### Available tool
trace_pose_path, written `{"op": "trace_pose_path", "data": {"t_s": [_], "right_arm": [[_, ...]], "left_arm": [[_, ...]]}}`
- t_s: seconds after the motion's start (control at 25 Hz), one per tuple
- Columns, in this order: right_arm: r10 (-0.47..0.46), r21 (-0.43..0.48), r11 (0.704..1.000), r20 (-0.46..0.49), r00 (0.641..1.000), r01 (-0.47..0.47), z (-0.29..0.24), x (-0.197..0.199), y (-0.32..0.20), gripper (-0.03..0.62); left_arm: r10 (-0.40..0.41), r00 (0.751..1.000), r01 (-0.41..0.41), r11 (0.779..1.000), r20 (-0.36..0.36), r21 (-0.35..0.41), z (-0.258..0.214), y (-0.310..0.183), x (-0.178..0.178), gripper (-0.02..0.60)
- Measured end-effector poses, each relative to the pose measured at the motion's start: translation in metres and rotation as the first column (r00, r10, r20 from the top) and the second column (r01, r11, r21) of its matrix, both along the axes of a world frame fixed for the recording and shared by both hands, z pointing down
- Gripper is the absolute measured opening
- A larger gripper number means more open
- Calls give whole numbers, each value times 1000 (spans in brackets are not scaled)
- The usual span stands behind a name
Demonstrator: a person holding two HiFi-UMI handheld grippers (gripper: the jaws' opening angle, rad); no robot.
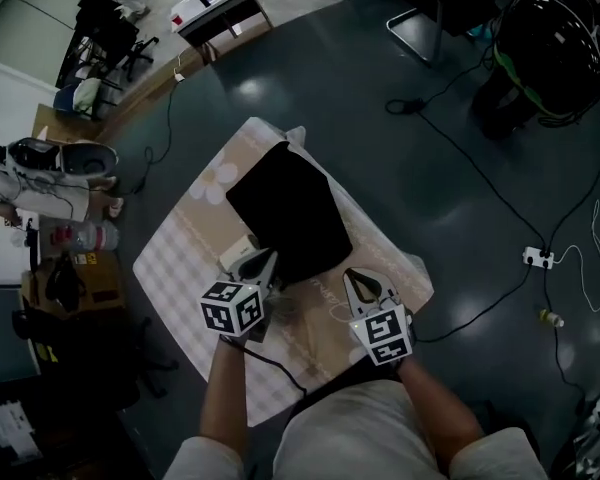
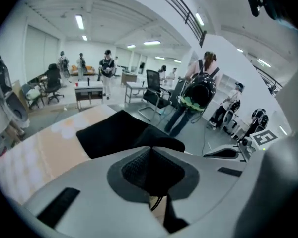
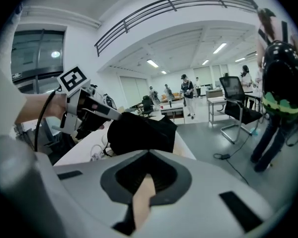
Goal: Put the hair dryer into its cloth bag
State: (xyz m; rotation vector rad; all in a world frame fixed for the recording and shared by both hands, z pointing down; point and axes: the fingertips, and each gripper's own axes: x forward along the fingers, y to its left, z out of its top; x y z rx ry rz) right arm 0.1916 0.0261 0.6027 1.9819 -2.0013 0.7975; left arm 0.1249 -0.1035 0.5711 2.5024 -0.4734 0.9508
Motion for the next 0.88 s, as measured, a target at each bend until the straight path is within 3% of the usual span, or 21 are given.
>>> {"op": "trace_pose_path", "data": {"t_s": [0.2, 0.44, 0.88], "right_arm": [[-87, 27, 996, -12, 996, 87, -13, -25, -22, 15], [-161, 49, 986, -38, 986, 162, -31, -54, -50, 15], [-178, 85, 979, -66, 982, 184, -54, -63, -88, 15]], "left_arm": [[-87, 996, 89, 992, -29, 93, -42, -19, -28, 15], [-191, 977, 206, 964, -98, 168, -90, -50, -65, 15], [-193, 966, 240, 915, -170, 325, -162, -74, -75, 15]]}}
